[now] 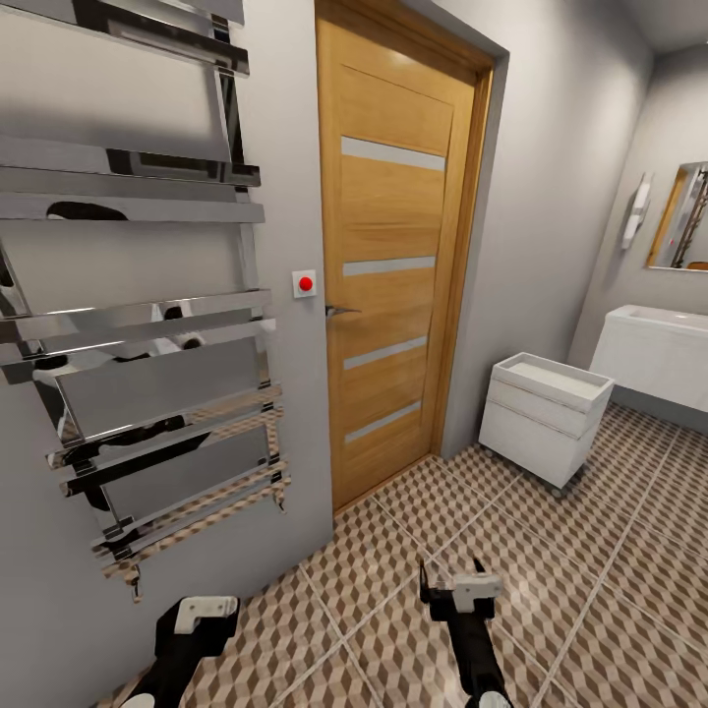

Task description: Take the four mousetraps from the cabinet in the bathroom and place them on the bathroom floor. Make sure all four end up on the same floor surface, and ensure that at least two of them are either under or directly next to the same bathroom sink.

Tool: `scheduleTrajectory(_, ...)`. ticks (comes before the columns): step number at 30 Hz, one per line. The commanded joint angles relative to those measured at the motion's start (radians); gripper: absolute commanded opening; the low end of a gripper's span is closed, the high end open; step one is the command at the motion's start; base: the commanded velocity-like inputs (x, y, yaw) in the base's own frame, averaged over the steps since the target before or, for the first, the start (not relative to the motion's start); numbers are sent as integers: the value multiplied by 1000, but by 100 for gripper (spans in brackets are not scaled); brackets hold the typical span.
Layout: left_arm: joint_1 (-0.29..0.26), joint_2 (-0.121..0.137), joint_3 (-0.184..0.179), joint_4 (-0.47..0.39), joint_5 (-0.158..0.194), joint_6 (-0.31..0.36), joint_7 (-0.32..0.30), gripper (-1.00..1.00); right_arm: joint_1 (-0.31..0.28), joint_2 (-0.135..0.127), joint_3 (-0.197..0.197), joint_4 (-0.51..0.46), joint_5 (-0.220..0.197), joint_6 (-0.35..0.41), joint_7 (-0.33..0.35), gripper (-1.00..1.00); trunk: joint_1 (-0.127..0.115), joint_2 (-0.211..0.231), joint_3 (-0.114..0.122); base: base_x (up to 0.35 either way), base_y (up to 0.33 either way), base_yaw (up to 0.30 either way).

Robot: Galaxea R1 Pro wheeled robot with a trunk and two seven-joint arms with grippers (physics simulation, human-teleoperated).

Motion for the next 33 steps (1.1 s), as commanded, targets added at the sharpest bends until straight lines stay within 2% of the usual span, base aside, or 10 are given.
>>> scheduleTrajectory(1,0,1,-2,-1,0,6,5,100,-1,0,-50,-14,10,25,-6,100,0,-1,-1,0,0,0)
scheduleTrajectory(2,0,1,-2,-1,1,6,5,100,-1,-1,-96,-23,9,55,0,100,0,-1,-1,0,0,0)
scheduleTrajectory(5,0,1,0,4,1,6,5,100,-16,-22,-165,-37,10,156,60,100,0,-1,-1,0,0,0)
scheduleTrajectory(7,0,1,2,5,2,7,4,100,-29,-51,-174,-38,9,188,100,100,0,-1,-1,0,0,0)
scheduleTrajectory(8,0,1,5,8,3,10,4,100,-49,-106,-182,-40,6,235,179,100,0,-1,-1,0,0,0)
scheduleTrajectory(12,-1,6,25,14,5,16,4,100,-84,-186,-189,-41,-20,317,337,100,0,-1,-1,0,0,0)
scheduleTrajectory(15,-5,14,68,16,10,56,2,100,-116,-214,-191,-43,-67,362,416,100,0,-1,-1,0,0,0)
scheduleTrajectory(21,-95,21,87,15,12,239,-3,100,-157,-198,-191,-40,-92,380,391,100,0,-1,-1,0,0,0)
scheduleTrajectory(27,-124,26,91,18,14,282,-52,100,-165,-156,-187,-38,-90,374,382,100,0,-1,-1,0,0,0)
scheduleTrajectory(33,-132,47,110,41,21,258,-226,100,-167,-138,-183,-38,-87,336,381,100,0,-1,-1,0,0,0)
